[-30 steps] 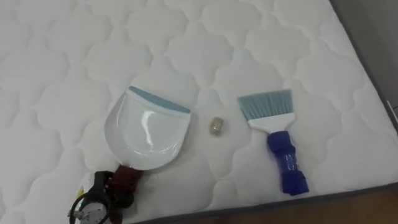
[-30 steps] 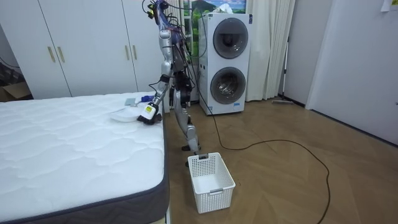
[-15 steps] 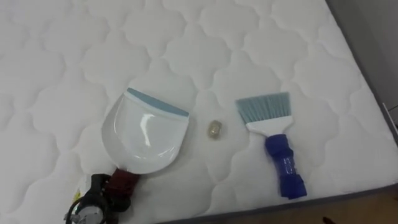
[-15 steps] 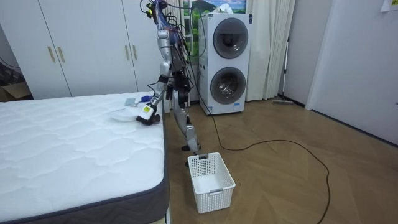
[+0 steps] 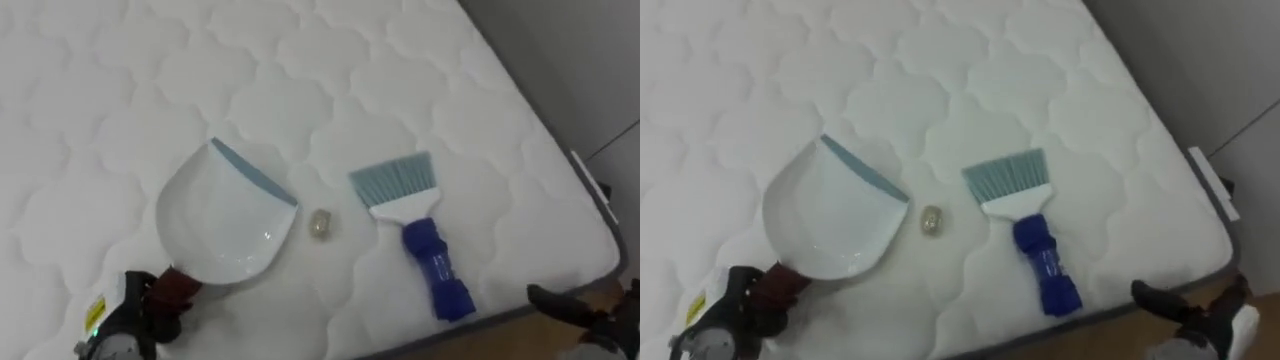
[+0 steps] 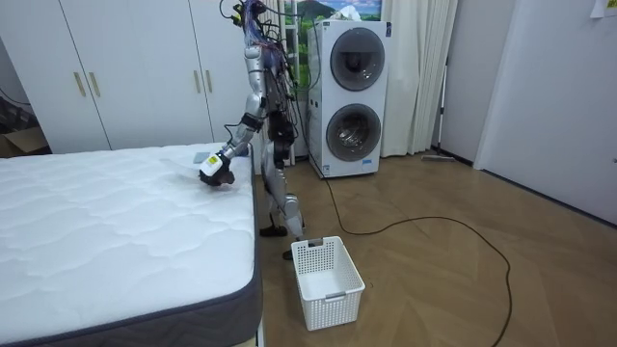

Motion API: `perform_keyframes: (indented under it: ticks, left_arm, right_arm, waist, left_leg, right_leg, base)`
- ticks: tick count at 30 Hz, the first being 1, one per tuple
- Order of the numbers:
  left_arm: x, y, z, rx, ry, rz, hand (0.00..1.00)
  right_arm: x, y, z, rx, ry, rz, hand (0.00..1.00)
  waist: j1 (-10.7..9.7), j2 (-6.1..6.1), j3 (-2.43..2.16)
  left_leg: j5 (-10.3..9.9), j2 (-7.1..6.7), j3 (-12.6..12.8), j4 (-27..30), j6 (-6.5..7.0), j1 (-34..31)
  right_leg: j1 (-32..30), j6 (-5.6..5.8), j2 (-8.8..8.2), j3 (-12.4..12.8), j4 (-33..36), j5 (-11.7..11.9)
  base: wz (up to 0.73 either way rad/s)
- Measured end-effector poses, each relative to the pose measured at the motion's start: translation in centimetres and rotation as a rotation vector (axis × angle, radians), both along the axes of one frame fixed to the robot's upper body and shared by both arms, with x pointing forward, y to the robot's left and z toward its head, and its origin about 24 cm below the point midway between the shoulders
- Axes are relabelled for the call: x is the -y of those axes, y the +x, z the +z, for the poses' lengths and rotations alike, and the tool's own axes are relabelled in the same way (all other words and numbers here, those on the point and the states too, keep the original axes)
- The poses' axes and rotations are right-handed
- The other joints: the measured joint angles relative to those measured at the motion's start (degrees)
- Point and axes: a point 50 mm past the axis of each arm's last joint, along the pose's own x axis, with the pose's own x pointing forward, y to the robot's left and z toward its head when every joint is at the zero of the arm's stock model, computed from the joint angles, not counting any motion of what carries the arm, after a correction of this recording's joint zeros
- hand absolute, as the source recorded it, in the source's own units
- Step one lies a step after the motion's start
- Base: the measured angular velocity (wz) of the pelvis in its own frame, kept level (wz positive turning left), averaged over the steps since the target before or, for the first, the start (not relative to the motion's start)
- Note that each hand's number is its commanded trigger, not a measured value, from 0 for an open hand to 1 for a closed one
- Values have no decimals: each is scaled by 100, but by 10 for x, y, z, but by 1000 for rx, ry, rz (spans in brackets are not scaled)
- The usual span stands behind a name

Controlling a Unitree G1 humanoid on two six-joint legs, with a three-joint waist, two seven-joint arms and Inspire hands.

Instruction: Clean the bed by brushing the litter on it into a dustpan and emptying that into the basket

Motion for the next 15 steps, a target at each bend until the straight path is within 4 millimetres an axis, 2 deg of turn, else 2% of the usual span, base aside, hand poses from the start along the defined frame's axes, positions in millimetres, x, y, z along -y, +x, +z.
perform_keyframes:
  ticks: [1, 2, 3, 8, 15]
  left_arm:
    - [0, -4, -2, -11, 0, -4, 100]
    - [1, -11, -6, -39, -3, -12, 100]
    - [1, -16, -8, -62, -10, -16, 100]
    - [1, -31, -15, -121, -29, -27, 100]
    - [3, -31, -15, -125, -46, -39, 100]
  right_arm:
    - [0, 3, 4, 16, -19, -3, 0]
    - [1, 8, 11, 51, -45, -20, 0]
    - [1, 12, 16, 75, -71, -33, 0]
    - [-4, 22, 33, 132, -232, 26, 0]
    - [-25, 40, 50, 240, -324, 173, 0]
  waist:
    - [1, 1, -1]
    - [11, 13, -3]
    - [31, 12, -1]
    - [109, 68, -2]
    - [200, 111, -9]
  left_leg:
    - [8, -29, 5, 4, 16, -10]
    - [3, -68, 44, -4, 39, -27]
    - [-5, -105, 61, -8, 54, -44]
    - [7, -174, 79, 93, 81, -88]
    - [7, -161, 79, 138, 79, -105]
  right_leg:
    - [1, 12, 7, 5, -17, 12]
    - [0, 101, 0, 41, -73, 35]
    - [-19, 131, -10, 111, -84, 73]
    - [-37, 149, -77, 155, -53, 136]
    - [-46, 108, -47, 171, -47, 159]
  base:
    - [0]
    - [-5]
    - [-4]
    - [-1]
    - [0]
